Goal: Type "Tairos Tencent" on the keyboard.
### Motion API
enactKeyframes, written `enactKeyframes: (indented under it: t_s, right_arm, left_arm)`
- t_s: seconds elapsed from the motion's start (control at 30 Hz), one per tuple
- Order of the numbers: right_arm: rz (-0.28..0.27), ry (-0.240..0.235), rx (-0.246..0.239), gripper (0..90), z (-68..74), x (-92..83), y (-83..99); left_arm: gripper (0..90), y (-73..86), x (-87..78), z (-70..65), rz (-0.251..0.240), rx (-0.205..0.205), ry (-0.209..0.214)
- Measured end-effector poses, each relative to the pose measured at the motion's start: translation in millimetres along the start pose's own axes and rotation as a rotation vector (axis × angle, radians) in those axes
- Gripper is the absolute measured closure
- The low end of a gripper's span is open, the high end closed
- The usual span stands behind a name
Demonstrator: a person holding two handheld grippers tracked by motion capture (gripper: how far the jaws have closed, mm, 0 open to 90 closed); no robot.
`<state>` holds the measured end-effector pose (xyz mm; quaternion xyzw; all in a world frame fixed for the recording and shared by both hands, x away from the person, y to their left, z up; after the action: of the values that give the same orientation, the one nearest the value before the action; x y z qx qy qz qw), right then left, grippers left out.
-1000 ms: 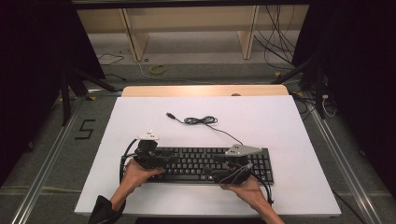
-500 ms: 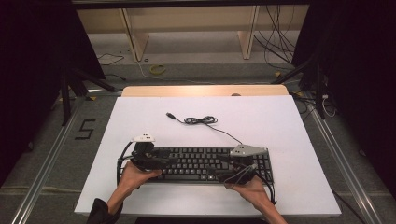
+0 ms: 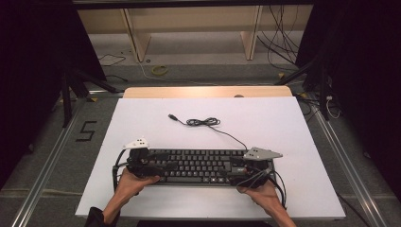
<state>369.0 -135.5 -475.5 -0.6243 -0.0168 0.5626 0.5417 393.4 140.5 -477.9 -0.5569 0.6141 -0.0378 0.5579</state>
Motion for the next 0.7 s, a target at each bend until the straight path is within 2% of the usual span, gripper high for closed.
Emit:
enactKeyframes:
  t_s: [0.7]
  right_arm:
    - [-0.057, 0.053, 0.012, 34.4, -12.9, -31.2, 25.0]
  left_arm:
    - [29.5, 15.6, -8.5, -9.0, -0.038, 0.024, 0.003]
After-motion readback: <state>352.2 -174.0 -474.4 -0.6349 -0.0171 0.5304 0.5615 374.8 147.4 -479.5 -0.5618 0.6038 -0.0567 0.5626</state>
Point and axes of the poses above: each handheld gripper's, and its own axes: x roughly forward along the jaws, y roughly out of its underside, z roughly to its left, the point moved 6 cm from there along x, roughly forward along the jaws, and after that the axes turned 15 degrees about z, right-handed, at the moved point
